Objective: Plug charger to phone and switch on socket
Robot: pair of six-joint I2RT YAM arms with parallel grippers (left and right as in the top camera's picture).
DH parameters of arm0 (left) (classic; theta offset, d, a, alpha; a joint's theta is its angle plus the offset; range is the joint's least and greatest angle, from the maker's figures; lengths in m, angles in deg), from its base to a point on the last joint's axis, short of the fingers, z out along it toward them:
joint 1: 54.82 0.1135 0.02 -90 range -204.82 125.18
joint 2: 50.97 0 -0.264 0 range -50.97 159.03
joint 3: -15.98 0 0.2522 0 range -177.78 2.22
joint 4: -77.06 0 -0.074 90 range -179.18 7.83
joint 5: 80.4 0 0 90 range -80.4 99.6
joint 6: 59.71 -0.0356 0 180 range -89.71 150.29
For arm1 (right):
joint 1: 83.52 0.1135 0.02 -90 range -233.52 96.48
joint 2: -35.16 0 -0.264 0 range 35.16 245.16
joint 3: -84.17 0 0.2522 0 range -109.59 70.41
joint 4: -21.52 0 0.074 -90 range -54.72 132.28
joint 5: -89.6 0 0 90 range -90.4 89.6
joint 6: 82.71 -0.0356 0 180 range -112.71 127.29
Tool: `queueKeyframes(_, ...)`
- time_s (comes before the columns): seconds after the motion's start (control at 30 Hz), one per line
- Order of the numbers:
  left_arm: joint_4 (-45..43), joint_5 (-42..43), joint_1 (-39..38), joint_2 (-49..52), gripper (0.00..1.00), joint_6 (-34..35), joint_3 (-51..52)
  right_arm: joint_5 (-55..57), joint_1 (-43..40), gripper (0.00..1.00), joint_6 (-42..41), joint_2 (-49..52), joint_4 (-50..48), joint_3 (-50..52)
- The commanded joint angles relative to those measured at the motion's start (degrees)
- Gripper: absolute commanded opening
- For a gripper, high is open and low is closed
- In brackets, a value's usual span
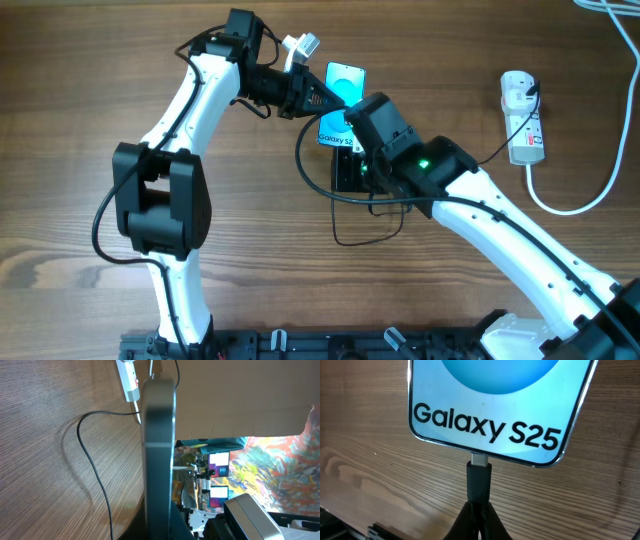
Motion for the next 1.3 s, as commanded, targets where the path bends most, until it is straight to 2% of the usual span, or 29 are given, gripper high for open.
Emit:
queueKeyframes(0.0,0.2,1.6,-0.3,-2.4,0.04,-1.6,-0.2,1.8,0.0,0.04,0.0,0.5,-0.1,-1.3)
queueKeyframes(1.27,0.4,0.1,-0.7,-2.4,0.04,-0.5,-0.2,0.8,0.0,0.04,0.0,0.5,0.5,-1.3)
